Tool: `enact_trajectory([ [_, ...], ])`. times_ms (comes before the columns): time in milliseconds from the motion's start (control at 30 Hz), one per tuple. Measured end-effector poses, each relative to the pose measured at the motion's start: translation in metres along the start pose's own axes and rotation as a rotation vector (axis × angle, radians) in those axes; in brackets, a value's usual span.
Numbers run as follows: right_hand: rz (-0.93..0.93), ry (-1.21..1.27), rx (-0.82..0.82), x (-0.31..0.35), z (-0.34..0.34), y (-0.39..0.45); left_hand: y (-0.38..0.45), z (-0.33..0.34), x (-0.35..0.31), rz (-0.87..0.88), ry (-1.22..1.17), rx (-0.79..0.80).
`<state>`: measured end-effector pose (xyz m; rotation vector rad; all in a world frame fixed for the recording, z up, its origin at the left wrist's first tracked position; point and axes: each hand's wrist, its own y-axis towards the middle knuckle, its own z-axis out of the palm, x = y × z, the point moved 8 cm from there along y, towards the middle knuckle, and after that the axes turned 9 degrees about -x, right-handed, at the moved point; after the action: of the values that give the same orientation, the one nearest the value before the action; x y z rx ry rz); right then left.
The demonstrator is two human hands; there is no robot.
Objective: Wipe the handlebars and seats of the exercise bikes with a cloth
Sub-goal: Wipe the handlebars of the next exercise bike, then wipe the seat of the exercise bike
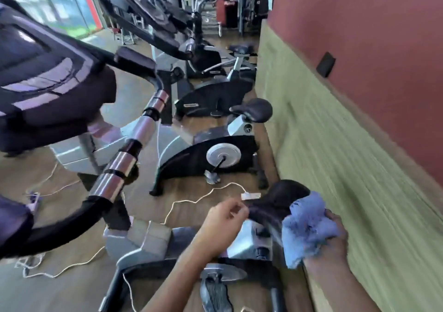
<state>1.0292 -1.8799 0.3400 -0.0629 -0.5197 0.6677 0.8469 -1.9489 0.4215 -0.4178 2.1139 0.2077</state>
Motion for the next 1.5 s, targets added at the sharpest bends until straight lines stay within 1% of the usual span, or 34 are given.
enact_trajectory([
  [33, -0.041, -0.232, -0.319, 0.019, -0.021, 0.01, 0.013, 0.015, 0.013, -0.047, 0.031, 0.025],
  [67, -0.166, -0.271, -0.659, 0.039, -0.045, 0.008, 0.028, 0.027, 0.019, -0.065, 0.044, 0.042],
  [100, -0.33, -0.363, -0.931, 0.076, -0.07, -0.009, 0.043, 0.049, 0.024, -0.081, 0.046, 0.068],
  [133, -0.451, -0.554, -1.022, 0.098, -0.058, -0.015, 0.054, 0.052, 0.026, -0.088, 0.063, 0.059],
  [167, -0.562, -0.715, -1.033, 0.117, -0.052, -0.015, 0.066, 0.067, 0.029, -0.096, 0.066, 0.074],
  [200, -0.64, -0.952, -0.995, 0.124, -0.045, 0.0, 0.08, 0.079, 0.032, -0.098, 0.071, 0.073],
  [233, -0.695, -1.228, -0.929, 0.125, -0.049, 0.015, 0.092, 0.091, 0.036, -0.098, 0.074, 0.07],
  [267, -0.712, -1.493, -0.857, 0.121, -0.055, 0.032, 0.106, 0.103, 0.04, -0.104, 0.086, 0.066],
  [333, -0.687, -2.011, -0.662, 0.099, -0.086, 0.062, 0.126, 0.127, 0.054, -0.134, 0.126, 0.068],
  [367, -0.635, -2.193, -0.577, 0.09, -0.106, 0.074, 0.134, 0.137, 0.059, -0.15, 0.152, 0.071],
  [400, -0.585, -2.282, -0.516, 0.085, -0.118, 0.08, 0.14, 0.145, 0.064, -0.162, 0.169, 0.07],
  [500, -0.69, -2.344, -0.468, 0.082, -0.127, 0.089, 0.166, 0.165, 0.081, -0.17, 0.186, 0.014],
  [533, -0.737, -2.343, -0.45, 0.08, -0.118, 0.087, 0.169, 0.162, 0.08, -0.161, 0.174, -0.022],
  [567, -0.766, -2.353, -0.392, 0.077, -0.115, 0.092, 0.177, 0.165, 0.081, -0.157, 0.17, -0.045],
  [633, -0.741, -2.361, -0.277, 0.069, -0.121, 0.106, 0.192, 0.171, 0.081, -0.152, 0.155, -0.082],
  [667, -0.71, -2.35, -0.25, 0.069, -0.128, 0.112, 0.198, 0.173, 0.083, -0.159, 0.139, -0.087],
  [700, -0.692, -2.339, -0.283, 0.075, -0.138, 0.119, 0.203, 0.175, 0.085, -0.167, 0.118, -0.083],
  [733, -0.681, -2.313, -0.374, 0.089, -0.147, 0.127, 0.209, 0.177, 0.088, -0.172, 0.108, -0.074],
  [800, -0.652, -2.183, -0.609, 0.123, -0.158, 0.143, 0.217, 0.178, 0.098, -0.199, 0.12, -0.048],
  [833, -0.647, -2.115, -0.683, 0.135, -0.16, 0.153, 0.221, 0.178, 0.104, -0.213, 0.128, -0.035],
  [867, -0.646, -2.081, -0.703, 0.14, -0.157, 0.163, 0.223, 0.178, 0.109, -0.224, 0.133, -0.028],
  [900, -0.649, -2.093, -0.684, 0.136, -0.151, 0.176, 0.225, 0.179, 0.113, -0.236, 0.132, -0.019],
  [967, -0.692, -2.147, -0.559, 0.107, -0.127, 0.198, 0.232, 0.183, 0.12, -0.254, 0.127, -0.009],
  [1033, -0.727, -2.163, -0.351, 0.066, -0.105, 0.202, 0.24, 0.184, 0.125, -0.277, 0.121, -0.011],
  [1100, -0.693, -2.146, -0.131, 0.036, -0.097, 0.178, 0.246, 0.183, 0.129, -0.304, 0.1, 0.003],
  [1167, -0.696, -2.117, 0.014, 0.037, -0.105, 0.147, 0.25, 0.18, 0.134, -0.321, 0.079, 0.03],
  [1200, -0.712, -2.112, 0.036, 0.048, -0.111, 0.139, 0.25, 0.179, 0.139, -0.329, 0.061, 0.045],
  [1233, -0.709, -2.112, 0.004, 0.063, -0.12, 0.14, 0.25, 0.176, 0.143, -0.338, 0.05, 0.058],
  [1267, -0.69, -2.103, -0.087, 0.081, -0.125, 0.151, 0.248, 0.173, 0.148, -0.345, 0.045, 0.062],
  [1333, -0.634, -2.093, -0.405, 0.112, -0.129, 0.187, 0.244, 0.167, 0.159, -0.359, 0.034, 0.06],
  [1367, -0.588, -2.118, -0.53, 0.115, -0.126, 0.208, 0.242, 0.162, 0.165, -0.367, 0.021, 0.053],
  [1400, -0.53, -2.151, -0.567, 0.108, -0.12, 0.227, 0.24, 0.159, 0.169, -0.373, 0.008, 0.049],
  [1433, -0.482, -2.176, -0.506, 0.089, -0.109, 0.243, 0.24, 0.154, 0.174, -0.382, -0.002, 0.044],
  [1500, -0.39, -2.216, -0.258, 0.033, -0.086, 0.25, 0.242, 0.142, 0.181, -0.403, -0.016, 0.018],
])
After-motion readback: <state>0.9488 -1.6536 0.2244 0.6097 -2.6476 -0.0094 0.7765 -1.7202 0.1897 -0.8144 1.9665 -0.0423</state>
